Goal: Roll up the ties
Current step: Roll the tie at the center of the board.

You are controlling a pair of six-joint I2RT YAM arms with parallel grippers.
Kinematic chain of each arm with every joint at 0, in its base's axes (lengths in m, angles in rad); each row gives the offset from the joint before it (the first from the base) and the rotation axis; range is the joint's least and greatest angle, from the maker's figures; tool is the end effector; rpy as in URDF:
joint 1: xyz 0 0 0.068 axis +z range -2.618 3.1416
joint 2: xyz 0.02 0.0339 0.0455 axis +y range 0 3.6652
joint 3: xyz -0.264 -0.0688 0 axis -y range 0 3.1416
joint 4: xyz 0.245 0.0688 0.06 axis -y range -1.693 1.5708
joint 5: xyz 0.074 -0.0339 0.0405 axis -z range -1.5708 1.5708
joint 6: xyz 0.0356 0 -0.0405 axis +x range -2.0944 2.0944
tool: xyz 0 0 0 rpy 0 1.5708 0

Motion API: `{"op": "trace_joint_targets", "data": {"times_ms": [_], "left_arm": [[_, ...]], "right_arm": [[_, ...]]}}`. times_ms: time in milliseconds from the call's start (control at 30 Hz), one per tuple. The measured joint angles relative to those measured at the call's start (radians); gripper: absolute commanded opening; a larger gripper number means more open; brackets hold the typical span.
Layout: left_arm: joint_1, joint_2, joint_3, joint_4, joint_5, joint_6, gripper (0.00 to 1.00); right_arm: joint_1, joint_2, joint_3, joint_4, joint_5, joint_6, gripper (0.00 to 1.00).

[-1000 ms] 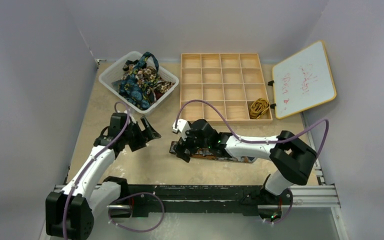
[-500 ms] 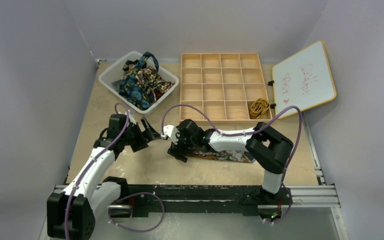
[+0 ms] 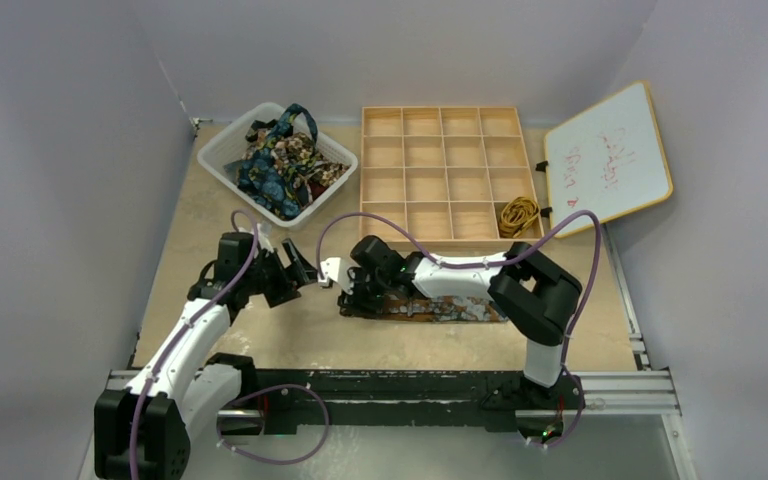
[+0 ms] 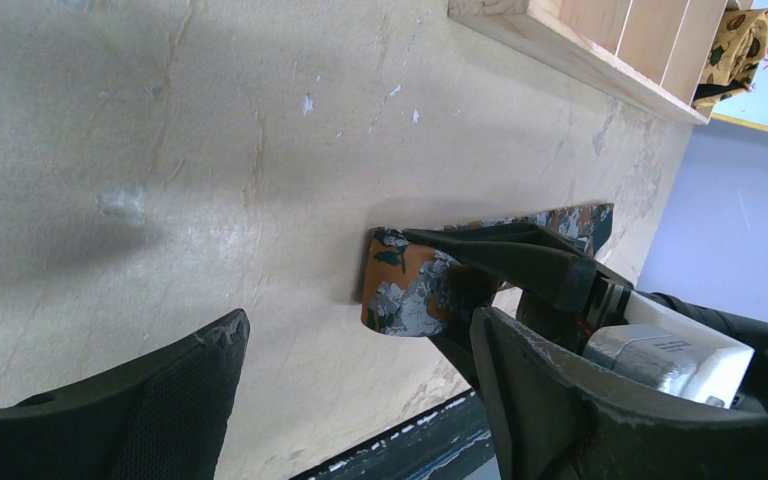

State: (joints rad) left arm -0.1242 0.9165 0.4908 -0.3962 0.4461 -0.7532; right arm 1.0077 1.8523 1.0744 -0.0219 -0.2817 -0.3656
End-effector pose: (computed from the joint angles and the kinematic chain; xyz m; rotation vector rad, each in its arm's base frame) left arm 0.1762 -0.0375 0.1987 -0.5592 2.4365 -0.9270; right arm 0.1973 0.3312 0.1603 -1.6422 1.7837 0.6356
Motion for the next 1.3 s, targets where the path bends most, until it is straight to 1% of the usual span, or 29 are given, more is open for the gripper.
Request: {"op": "trace_joint_targets", "data": {"times_ms": [133,300,533,600,633,667,700,767,833,933,1000,1067,1100,1167,1267,1300], "left_arm": [[0.0,-0.02,-0.039,0.016,0.024,-0.025,0.79],[0.0,-0.045,-0.07,0.024,0.046,-0.05,0.79],[0.001,-0.047,-0.08,0.042,0.058,-0.062,0.79],[0.001,-0.047,-0.081,0.047,0.062,-0.066,0.79],[0.001,-0.046,-0.082,0.051,0.065,-0.066,0.79],[0.001,-0.046,-0.084,0.056,0.068,-0.066,0.79],[0.001,-0.047,-0.087,0.06,0.071,-0.066,0.8],[0.001,-0.048,-0.093,0.068,0.075,-0.066,0.8],[0.001,-0.053,-0.1,0.074,0.076,-0.066,0.8],[0.001,-0.056,-0.109,0.091,0.08,-0.066,0.8],[0.001,-0.055,-0.112,0.097,0.084,-0.065,0.8],[0.001,-0.055,-0.112,0.1,0.09,-0.064,0.8],[0.001,-0.055,-0.112,0.103,0.092,-0.063,0.8],[0.001,-0.055,-0.113,0.112,0.1,-0.06,0.8],[0.001,-0.05,-0.114,0.124,0.106,-0.055,0.8],[0.001,-0.05,-0.114,0.127,0.108,-0.055,0.8]], "right_arm": [[-0.001,0.003,0.011,-0.025,-0.025,-0.014,0.51],[-0.001,0.008,0.025,-0.048,-0.043,-0.027,0.73],[0.0,-0.007,0.024,-0.064,-0.048,-0.016,0.8],[0.0,-0.044,0.005,-0.056,-0.031,0.013,0.81],[0.0,-0.089,-0.02,-0.04,-0.004,0.045,0.84],[-0.001,-0.136,-0.048,-0.014,0.025,0.078,0.92],[-0.003,-0.182,-0.073,0.012,0.056,0.108,0.98],[-0.013,-0.298,-0.135,0.087,0.129,0.195,0.99],[-0.038,-0.431,-0.208,0.175,0.219,0.325,0.99],[-0.115,-0.603,-0.304,0.255,0.308,0.584,0.99],[-0.176,-0.667,-0.356,0.273,0.324,0.768,0.99],[-0.228,-0.681,-0.406,0.285,0.309,0.933,0.97],[-0.238,-0.672,-0.426,0.292,0.292,0.989,0.96],[-0.241,-0.637,-0.48,0.312,0.233,1.111,0.91],[-0.236,-0.579,-0.585,0.396,0.125,1.277,0.9],[-0.235,-0.565,-0.605,0.409,0.104,1.307,0.9]]}}
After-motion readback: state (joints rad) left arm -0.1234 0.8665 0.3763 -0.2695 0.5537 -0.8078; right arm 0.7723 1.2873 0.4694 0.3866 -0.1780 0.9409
